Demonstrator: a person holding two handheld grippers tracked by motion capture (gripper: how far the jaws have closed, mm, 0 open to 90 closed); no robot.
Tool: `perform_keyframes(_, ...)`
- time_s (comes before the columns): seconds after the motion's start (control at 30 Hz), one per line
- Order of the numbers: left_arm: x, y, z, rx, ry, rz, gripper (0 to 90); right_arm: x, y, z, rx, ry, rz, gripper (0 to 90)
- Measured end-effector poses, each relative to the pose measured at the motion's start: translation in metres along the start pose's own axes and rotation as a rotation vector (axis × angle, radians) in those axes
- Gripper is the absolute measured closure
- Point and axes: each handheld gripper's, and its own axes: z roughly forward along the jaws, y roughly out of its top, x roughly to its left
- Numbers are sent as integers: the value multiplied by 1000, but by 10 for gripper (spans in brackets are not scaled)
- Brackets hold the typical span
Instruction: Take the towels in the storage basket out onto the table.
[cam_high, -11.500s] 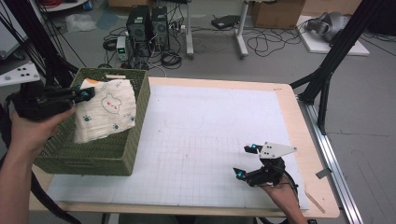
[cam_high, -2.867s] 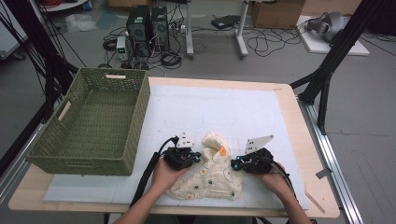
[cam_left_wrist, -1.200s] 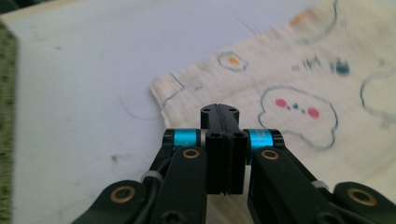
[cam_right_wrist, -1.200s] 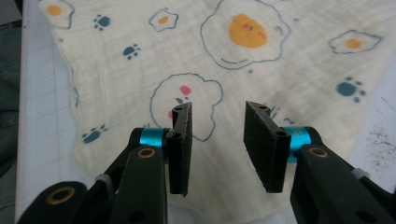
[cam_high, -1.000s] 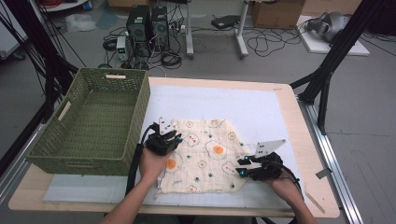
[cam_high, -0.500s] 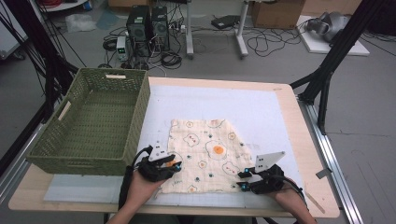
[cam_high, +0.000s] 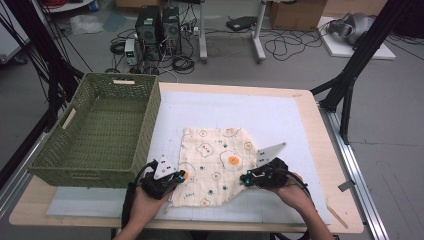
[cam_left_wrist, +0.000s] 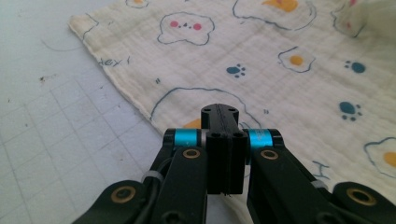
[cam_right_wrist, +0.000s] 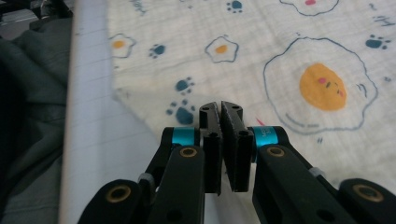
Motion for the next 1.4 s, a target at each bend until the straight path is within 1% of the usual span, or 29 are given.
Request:
perform_keyframes(0.03,-1,-1,0,1,-16,0,766,-4,2,8,14,-8,7,870)
perform_keyframes(0.1,-5,-3,2,9,-24,23,739,-9,5,20,36,-7,20,869)
perform_keyframes(0.13,-6,-4,3,19,-38,25,734,-12,6,24,33,-1,27,865)
perform_keyframes(0.17,-7,-4,5,26,-44,27,729,-14,7,25,19,-7,39,831)
perform_keyframes(0.2,-7,-5,6,34,-44,33,728,-15,7,24,2,-33,59,793)
perform_keyframes(0.23,-7,-6,8,44,-46,28,728,-16,7,23,-3,-48,60,778)
perform_keyframes(0.3,-7,-7,10,55,-45,29,733,-15,7,20,-11,-87,57,773)
perform_keyframes(0.37,-6,-8,11,67,-37,35,755,-13,5,14,-37,-133,47,776)
perform_keyframes(0.43,-5,-9,11,63,-40,31,767,-12,3,7,-61,-152,59,775)
perform_keyframes(0.47,-4,-10,11,60,-42,32,767,-10,2,4,-72,-149,59,773)
perform_keyframes(0.53,-4,-11,11,54,-45,21,767,-5,-2,-4,-83,-150,53,772)
perform_keyframes(0.6,-5,-11,11,54,-38,33,767,1,-9,-11,-98,-165,50,773)
perform_keyframes(0.63,-5,-11,11,56,-35,34,765,3,-14,-14,-104,-162,49,773)
perform_keyframes(0.73,-5,-11,11,54,-35,31,763,11,-27,-22,-108,-172,55,775)
perform_keyframes(0.77,-5,-11,11,53,-34,30,762,13,-32,-26,-106,-186,60,774)
perform_keyframes(0.83,-5,-11,11,55,-33,31,761,19,-42,-33,-124,-185,75,774)
perform_keyframes(0.9,-6,-11,11,53,-32,32,758,24,-49,-37,-122,-190,75,774)
perform_keyframes(1.0,-5,-11,11,51,-37,25,753,33,-59,-41,-121,-184,77,767)
perform_keyframes(1.07,-5,-11,11,52,-37,26,749,38,-64,-40,-117,-168,86,745)
perform_keyframes(1.1,-6,-11,11,53,-37,29,745,39,-65,-38,-103,-162,84,723)
perform_keyframes(1.13,-6,-11,11,53,-39,30,741,40,-64,-35,-93,-161,78,693)
perform_keyframes(1.2,-6,-11,11,52,-40,29,731,38,-61,-29,-77,-154,71,674)
perform_keyframes(1.27,-6,-11,11,51,-39,31,730,34,-55,-21,-60,-152,66,669)
perform_keyframes(1.33,-5,-11,11,50,-40,29,729,29,-49,-15,-58,-153,60,675)
perform_keyframes(1.37,-5,-11,11,51,-41,29,729,26,-45,-11,-50,-149,58,691)
perform_keyframes(1.4,-5,-11,11,51,-41,29,729,24,-41,-7,-46,-152,53,733)
